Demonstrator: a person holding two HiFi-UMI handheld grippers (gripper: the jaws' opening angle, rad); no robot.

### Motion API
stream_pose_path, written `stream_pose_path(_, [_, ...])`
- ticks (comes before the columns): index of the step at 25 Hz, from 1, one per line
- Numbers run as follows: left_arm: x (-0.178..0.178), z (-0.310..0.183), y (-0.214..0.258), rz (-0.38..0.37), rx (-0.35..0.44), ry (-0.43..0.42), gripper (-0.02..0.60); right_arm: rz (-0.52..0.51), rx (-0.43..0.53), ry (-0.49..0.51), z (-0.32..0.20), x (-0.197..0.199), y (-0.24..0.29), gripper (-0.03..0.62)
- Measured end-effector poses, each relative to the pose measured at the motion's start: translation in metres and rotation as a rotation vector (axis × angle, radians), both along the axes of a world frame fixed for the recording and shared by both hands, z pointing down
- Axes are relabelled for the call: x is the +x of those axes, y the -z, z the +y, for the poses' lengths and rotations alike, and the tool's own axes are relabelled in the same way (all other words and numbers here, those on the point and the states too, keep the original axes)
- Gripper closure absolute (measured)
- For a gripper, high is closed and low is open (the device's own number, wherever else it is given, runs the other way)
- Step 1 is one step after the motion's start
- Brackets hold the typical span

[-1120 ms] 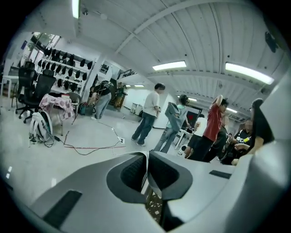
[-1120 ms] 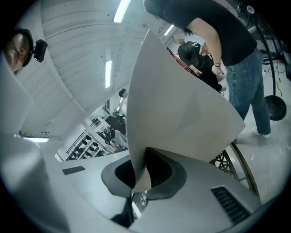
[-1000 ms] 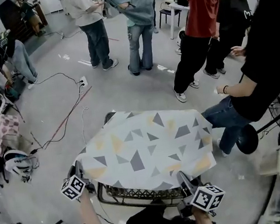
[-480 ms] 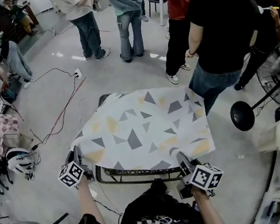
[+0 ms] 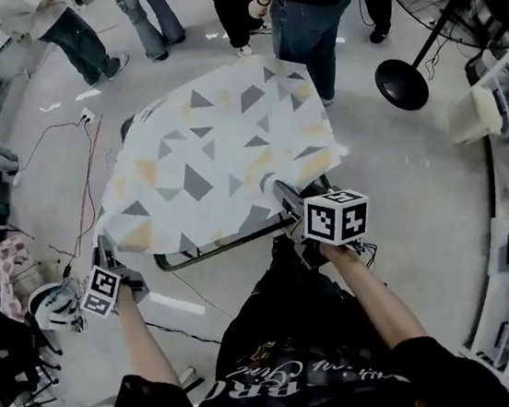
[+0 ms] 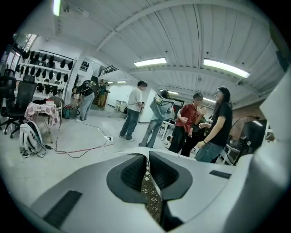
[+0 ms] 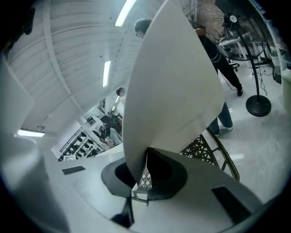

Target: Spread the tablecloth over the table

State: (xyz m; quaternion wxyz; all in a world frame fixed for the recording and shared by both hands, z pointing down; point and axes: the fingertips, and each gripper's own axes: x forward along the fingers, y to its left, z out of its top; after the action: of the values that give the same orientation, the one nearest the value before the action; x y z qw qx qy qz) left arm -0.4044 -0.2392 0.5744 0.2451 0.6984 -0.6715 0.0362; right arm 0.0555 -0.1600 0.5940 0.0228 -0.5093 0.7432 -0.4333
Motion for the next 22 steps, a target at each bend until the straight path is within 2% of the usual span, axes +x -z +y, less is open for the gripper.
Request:
stream_pose_path(6, [0.005,0.014,0.001,-0.019,-0.028,-0.053,0.551,-0.057,-0.035,0.038,0.016,0.002,-0.006,0.572])
stream_pose_path(15, [0.006,0.025,-0.022,-0.036,-0.042,-0.143,0.551,-0.029,-0.058,-0.005,0.025,0.013,-0.02,0.572])
stream_pose_path(22, [-0.011,0.014,-0.035,-0.018,-0.081,-0.248,0.551,0.012,-0.097,-0.038,0.028,-0.013,-0.02,0.574])
